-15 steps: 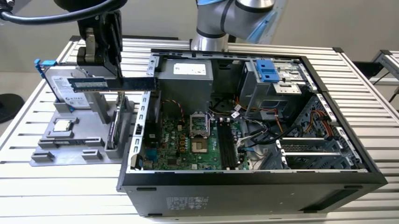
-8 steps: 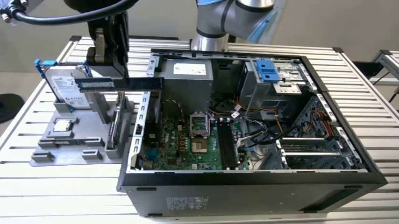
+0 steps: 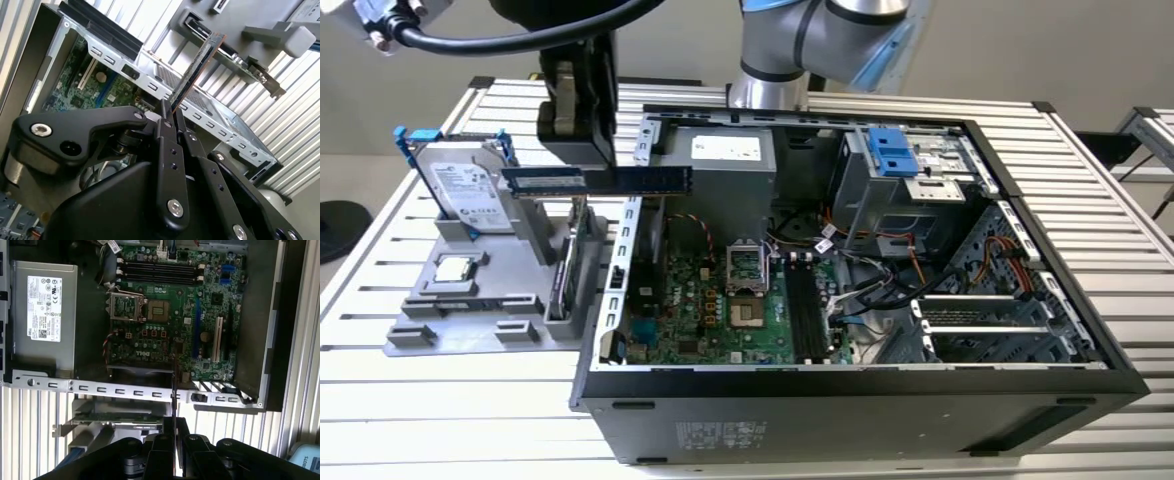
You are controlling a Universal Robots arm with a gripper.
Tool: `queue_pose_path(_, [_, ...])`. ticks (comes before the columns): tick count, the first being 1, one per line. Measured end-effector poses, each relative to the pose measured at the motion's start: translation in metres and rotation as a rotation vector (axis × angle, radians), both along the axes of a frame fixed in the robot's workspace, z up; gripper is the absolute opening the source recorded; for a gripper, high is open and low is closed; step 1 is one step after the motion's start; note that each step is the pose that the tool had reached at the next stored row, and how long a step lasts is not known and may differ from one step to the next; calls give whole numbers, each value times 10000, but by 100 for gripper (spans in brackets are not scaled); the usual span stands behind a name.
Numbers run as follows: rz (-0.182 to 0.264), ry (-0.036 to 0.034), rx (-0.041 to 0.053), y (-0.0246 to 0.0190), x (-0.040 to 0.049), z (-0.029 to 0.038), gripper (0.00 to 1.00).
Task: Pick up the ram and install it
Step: 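Pick up the ram and move it above insertion slot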
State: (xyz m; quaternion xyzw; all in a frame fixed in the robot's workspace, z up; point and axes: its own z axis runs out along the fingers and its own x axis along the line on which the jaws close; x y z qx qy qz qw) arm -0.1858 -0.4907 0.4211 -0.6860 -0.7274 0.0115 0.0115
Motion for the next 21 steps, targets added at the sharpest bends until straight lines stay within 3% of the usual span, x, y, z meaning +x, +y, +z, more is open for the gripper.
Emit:
queue_pose_path(13, [-20, 40, 0, 0, 237, 0, 0])
queue_pose_path(14, [-20, 43, -1, 0, 292, 0, 0])
queue_pose_path(21, [-19, 47, -1, 0, 397, 0, 0])
